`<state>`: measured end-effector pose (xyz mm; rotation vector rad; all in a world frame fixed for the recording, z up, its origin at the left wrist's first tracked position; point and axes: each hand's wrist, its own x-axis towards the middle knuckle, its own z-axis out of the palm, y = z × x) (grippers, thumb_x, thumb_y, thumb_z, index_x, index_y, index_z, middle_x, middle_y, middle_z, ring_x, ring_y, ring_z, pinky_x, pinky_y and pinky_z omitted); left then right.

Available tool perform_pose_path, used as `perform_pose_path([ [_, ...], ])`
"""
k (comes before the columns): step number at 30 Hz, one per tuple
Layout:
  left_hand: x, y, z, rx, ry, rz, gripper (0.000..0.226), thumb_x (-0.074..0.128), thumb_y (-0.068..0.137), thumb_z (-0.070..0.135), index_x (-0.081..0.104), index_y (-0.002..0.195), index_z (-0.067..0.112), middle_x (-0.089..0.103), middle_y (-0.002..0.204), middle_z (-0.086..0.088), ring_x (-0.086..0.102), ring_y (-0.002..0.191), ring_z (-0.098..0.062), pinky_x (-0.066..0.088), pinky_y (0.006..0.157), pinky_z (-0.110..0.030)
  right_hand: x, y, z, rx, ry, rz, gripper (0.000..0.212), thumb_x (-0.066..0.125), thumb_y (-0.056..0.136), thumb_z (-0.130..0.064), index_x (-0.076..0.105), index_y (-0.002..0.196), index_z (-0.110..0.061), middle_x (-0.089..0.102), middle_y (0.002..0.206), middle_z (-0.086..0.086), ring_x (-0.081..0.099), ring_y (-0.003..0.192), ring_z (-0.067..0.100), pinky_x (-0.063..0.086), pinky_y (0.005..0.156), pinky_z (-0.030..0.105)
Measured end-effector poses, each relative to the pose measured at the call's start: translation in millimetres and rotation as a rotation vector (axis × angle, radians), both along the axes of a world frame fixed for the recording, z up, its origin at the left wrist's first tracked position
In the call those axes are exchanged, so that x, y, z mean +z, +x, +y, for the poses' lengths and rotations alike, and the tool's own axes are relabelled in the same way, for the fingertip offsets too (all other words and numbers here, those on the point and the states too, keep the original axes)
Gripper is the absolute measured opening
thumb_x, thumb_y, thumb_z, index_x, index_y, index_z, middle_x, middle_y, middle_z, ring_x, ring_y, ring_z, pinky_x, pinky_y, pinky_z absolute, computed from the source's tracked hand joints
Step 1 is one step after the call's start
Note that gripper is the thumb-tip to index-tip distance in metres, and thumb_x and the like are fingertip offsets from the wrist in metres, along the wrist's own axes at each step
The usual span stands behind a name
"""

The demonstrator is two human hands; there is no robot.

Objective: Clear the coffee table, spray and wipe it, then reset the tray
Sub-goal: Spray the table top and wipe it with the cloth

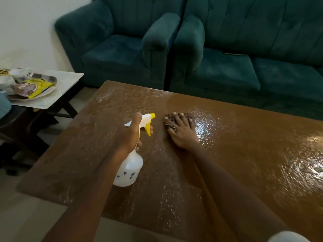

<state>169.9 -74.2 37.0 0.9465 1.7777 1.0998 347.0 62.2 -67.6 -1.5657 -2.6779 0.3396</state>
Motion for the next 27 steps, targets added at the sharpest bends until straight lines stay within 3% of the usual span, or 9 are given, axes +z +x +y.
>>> perform_pose_path([
  [4,-8.9,-8.8,1.5,0.020,-0.002,-0.030,0.090,0.027,0.067,0.086,0.071,0.104,0.017,0.072,0.097,-0.017,0.058,0.052,-0.022,0.048,0.056,-0.035,-0.6,-4.6,-45.5,0.141,0.011,0.041,0.050,0.019,0.102,-0.052,0.006,0.150,-0.056,-0.004,0.165,-0.014,-0.012,0.151,0.012,-0.010,0.121,0.039],
  [7,-11.4,-12.2,0.4,-0.012,0.028,-0.027,0.084,0.025,0.069,0.083,0.072,0.098,0.019,0.072,0.095,-0.017,0.056,0.052,-0.021,0.047,0.054,-0.034,0.1,21.8,-86.5,0.184,-0.002,0.032,0.052,0.008,0.096,-0.058,0.001,0.148,-0.060,-0.010,0.163,-0.019,-0.018,0.149,0.007,-0.014,0.121,0.036],
  [9,-10.8,-11.0,2.2,-0.070,0.015,-0.016,0.080,0.022,0.073,0.079,0.073,0.095,0.021,0.071,0.094,-0.016,0.055,0.053,-0.019,0.046,0.053,-0.032,0.8,46.9,-105.8,0.152,-0.016,0.005,0.053,0.004,0.092,-0.060,-0.001,0.145,-0.062,-0.013,0.160,-0.022,-0.020,0.148,0.004,-0.015,0.120,0.034],
  [12,-10.5,-9.3,10.0,-0.157,-0.045,-0.012,0.086,0.018,0.073,0.078,0.069,0.106,0.016,0.071,0.096,-0.012,0.054,0.057,-0.016,0.045,0.055,-0.029,4.0,84.0,-112.2,-0.059,-0.021,-0.002,0.055,0.001,0.088,-0.062,-0.001,0.143,-0.061,-0.011,0.160,-0.023,-0.019,0.148,0.003,-0.016,0.118,0.028],
  [15,-9.2,-5.4,15.0,-0.172,-0.081,0.014,0.067,0.025,0.092,0.070,0.064,0.100,0.016,0.064,0.080,-0.010,0.054,0.058,-0.016,0.045,0.057,-0.029,3.2,99.5,-108.5,-0.272,-0.036,0.000,0.060,-0.004,0.085,-0.063,-0.007,0.144,-0.055,-0.010,0.162,-0.020,-0.022,0.146,0.001,-0.014,0.118,0.029],
  [18,-11.9,0.3,19.4,-0.163,-0.056,0.049,0.048,0.030,0.100,0.056,0.061,0.083,0.023,0.059,0.065,-0.002,0.053,0.055,-0.017,0.045,0.056,-0.029,-0.5,96.0,-116.9,-0.311,-0.039,-0.020,0.060,-0.006,0.085,-0.062,-0.008,0.145,-0.056,-0.014,0.161,-0.021,-0.023,0.147,0.003,-0.015,0.118,0.031],
  [21,-10.3,10.9,18.9,-0.172,-0.038,0.079,0.048,0.033,0.100,0.053,0.064,0.079,0.024,0.065,0.060,0.007,0.052,0.051,-0.017,0.044,0.053,-0.027,-2.3,105.4,-131.9,-0.307,-0.036,-0.005,0.059,-0.004,0.088,-0.061,-0.006,0.147,-0.058,-0.015,0.160,-0.022,-0.024,0.146,0.003,-0.016,0.118,0.031],
  [27,-8.5,16.8,14.7,-0.242,-0.084,0.172,0.068,0.029,0.089,0.067,0.074,0.080,0.018,0.075,0.076,0.004,0.054,0.049,-0.016,0.046,0.053,-0.029,-3.8,112.5,-164.3,-0.266,-0.051,0.018,0.059,-0.006,0.088,-0.062,-0.008,0.147,-0.059,-0.019,0.159,-0.022,-0.028,0.145,0.003,-0.018,0.118,0.032],
])
